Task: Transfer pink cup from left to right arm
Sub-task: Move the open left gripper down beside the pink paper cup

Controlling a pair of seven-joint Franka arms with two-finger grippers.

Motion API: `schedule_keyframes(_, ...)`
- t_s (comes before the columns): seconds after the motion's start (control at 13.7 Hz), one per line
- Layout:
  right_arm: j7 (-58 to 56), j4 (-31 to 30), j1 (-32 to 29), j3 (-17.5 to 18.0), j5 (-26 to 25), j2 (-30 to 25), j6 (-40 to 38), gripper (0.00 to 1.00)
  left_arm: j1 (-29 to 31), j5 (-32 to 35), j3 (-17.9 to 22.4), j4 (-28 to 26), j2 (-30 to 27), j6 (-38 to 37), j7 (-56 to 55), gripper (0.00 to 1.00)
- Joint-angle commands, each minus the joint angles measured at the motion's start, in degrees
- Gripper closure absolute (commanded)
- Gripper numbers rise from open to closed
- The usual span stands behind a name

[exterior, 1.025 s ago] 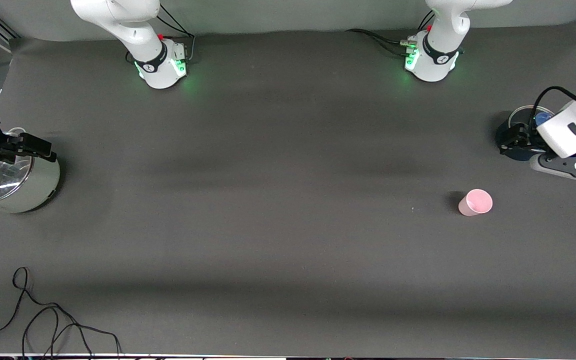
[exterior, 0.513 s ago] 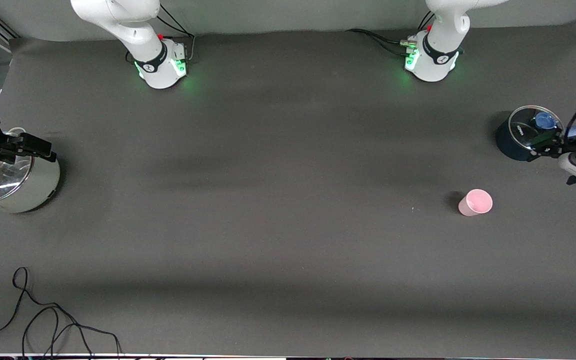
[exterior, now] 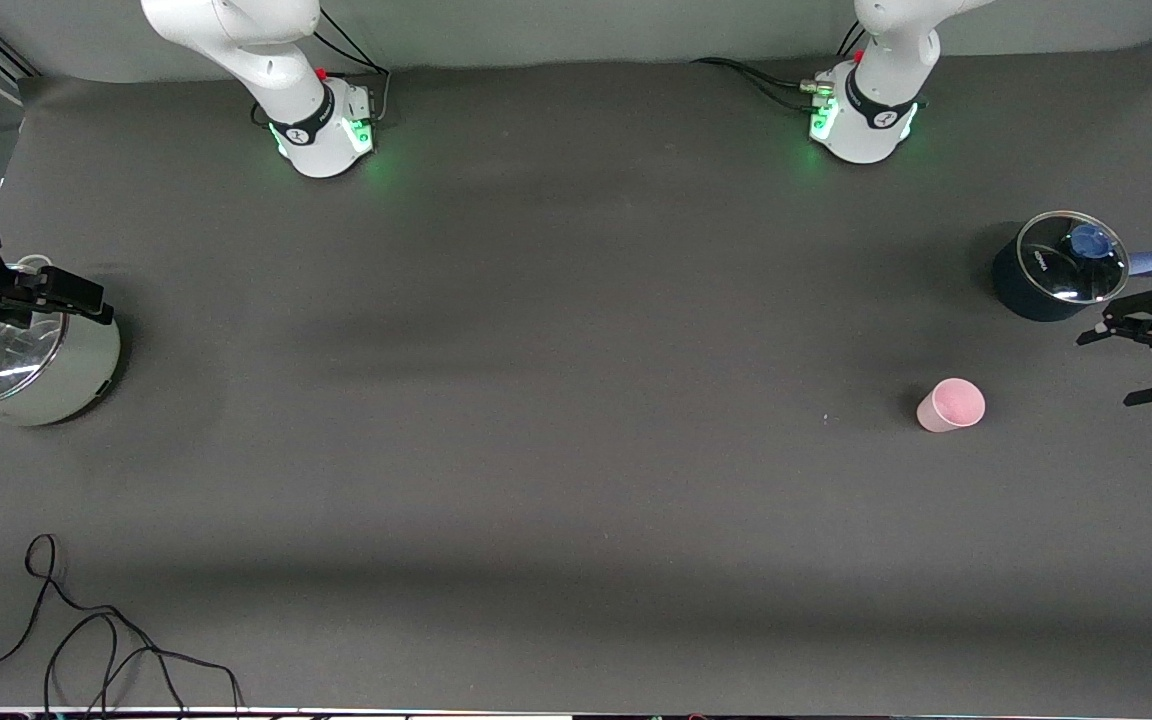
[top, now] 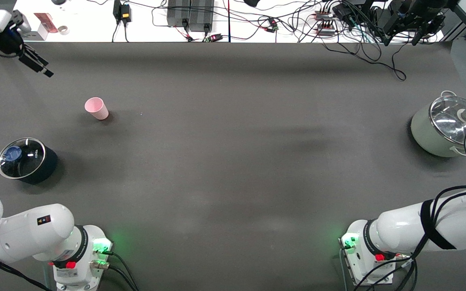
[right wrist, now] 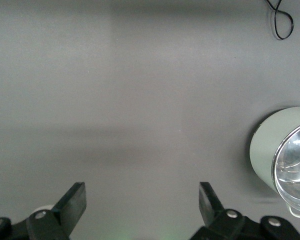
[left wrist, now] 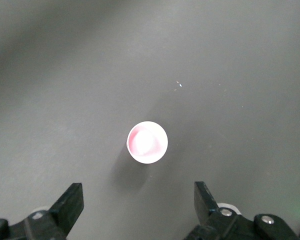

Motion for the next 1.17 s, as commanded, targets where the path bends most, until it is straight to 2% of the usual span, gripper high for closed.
schedule_keyframes(0.0, -0.03, 0.65, 0.39, -0.3, 0.65, 0.54, -0.01, 0.0, 1.41, -4.62, -0.55, 0.65, 3.69, 0.72, 7.54, 0.01)
schedule_keyframes(0.29, 0.05, 0.65, 0.39, -0.3, 0.65, 0.55, -0.01, 0.0, 3.79, -10.42, -0.55, 0.56, 10.11, 0.99, 16.68, 0.01)
schedule_keyframes(0.73, 0.05, 0.65, 0.39, -0.3, 0.65, 0.63, -0.01, 0.0, 6.33, -15.61, -0.55, 0.56, 18.81, 2.48, 31.27, 0.0)
schedule_keyframes(1.1, 0.05, 0.65, 0.39, -0.3, 0.65, 0.9, 0.08, 0.0, 6.43, -19.04, -0.99, 0.74, 22.69, 2.57, 39.72, 0.01)
